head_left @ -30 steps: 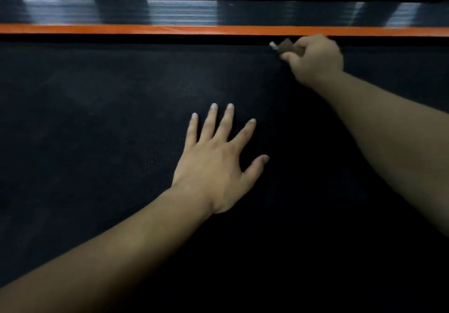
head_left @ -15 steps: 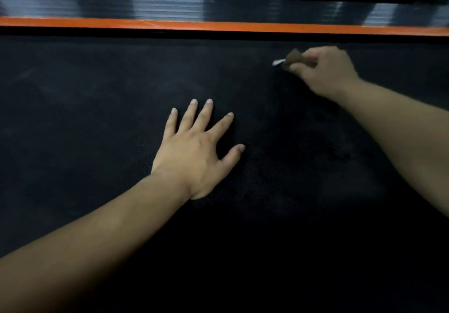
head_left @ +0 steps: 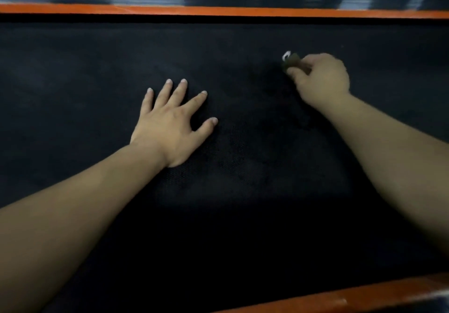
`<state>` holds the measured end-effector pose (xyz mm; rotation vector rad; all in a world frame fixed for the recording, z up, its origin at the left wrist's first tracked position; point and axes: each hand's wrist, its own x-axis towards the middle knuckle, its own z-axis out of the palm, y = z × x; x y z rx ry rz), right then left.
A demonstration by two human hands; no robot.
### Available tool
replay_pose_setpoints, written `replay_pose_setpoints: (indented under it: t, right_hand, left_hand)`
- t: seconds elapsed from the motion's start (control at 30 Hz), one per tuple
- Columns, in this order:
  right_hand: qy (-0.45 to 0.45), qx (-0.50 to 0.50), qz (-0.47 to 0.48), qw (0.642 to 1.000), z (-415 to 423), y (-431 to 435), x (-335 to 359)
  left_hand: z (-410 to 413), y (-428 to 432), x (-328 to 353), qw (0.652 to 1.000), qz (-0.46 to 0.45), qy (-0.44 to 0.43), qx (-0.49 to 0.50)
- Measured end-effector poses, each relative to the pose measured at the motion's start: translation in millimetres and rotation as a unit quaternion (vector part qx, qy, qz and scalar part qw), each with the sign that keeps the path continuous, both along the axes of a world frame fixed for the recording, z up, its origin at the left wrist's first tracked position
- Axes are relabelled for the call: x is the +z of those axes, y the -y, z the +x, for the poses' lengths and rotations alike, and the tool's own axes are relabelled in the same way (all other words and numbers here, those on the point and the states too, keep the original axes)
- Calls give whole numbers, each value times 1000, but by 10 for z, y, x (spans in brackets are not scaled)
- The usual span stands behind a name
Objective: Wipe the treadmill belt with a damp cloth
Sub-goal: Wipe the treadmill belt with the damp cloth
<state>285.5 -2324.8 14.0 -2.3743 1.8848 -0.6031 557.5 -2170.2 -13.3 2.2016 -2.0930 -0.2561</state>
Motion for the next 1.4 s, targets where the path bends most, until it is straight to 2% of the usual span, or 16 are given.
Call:
replay_pose_setpoints:
  t: [0.13, 0.2, 0.23, 0.33, 0.4, 0.53, 0.6, 0.67, 0.77, 0.83, 0.97, 1.03, 1.1, 1.17, 1.33, 1.4]
  right_hand:
    - [16, 170, 21, 985, 224, -882, -115]
    - [-3, 207, 32, 978, 122, -992, -73]
    - [-17, 195, 12, 981, 70, -904, -53]
    - [3, 52, -15, 999, -50, -540, -40]
    - [5, 22, -15, 1000, 6, -652, -66]
    - [21, 173, 21, 984, 83, -1425, -112]
    - [4, 211, 31, 977, -6, -1432, -58]
    - [-14, 168, 4, 986, -105, -1113, -45]
    - [21, 51, -2, 998, -210, -877, -42]
    - [8, 97, -6, 995, -187, -1180, -78]
    - [16, 244, 77, 967, -292, -1762, 2]
    - [1, 218, 36, 975, -406, -1485, 8]
    - [9, 115, 10, 993, -533, -1133, 4]
    - [15, 64, 11, 998, -566, -1063, -20]
    - [14, 223, 63, 973, -521, -1694, -33]
    - [-9, 218, 45, 975, -585, -1434, -10]
  left_hand:
    - [-4, 0, 20, 1000, -2, 0, 0]
    - [-4, -7, 31, 1000, -4, 3, -1]
    - [-4, -8, 35, 1000, -3, 4, 0]
    - [-7, -14, 31, 1000, 1, -1, -2]
    - [-18, -10, 30, 1000, 1, -3, -6]
    - [-27, -20, 57, 1000, 2, 1, 3]
    - [-69, -41, 76, 1000, -6, -13, 15]
    - [-181, -51, 89, 998, -35, -51, 2]
    - [-403, -68, 74, 992, -55, -111, -9]
    - [-504, -78, 37, 995, -38, -91, 7]
    - [-573, -96, 23, 1000, 4, -20, 2]
    - [-601, -74, 66, 1000, 22, -16, 6]
    - [-666, -43, 110, 999, 33, -33, 23]
    - [-744, -7, 122, 996, 26, -68, 59]
    - [-834, -10, 25, 998, 24, 1, 60]
    - [-826, -16, 23, 998, 27, 13, 59]
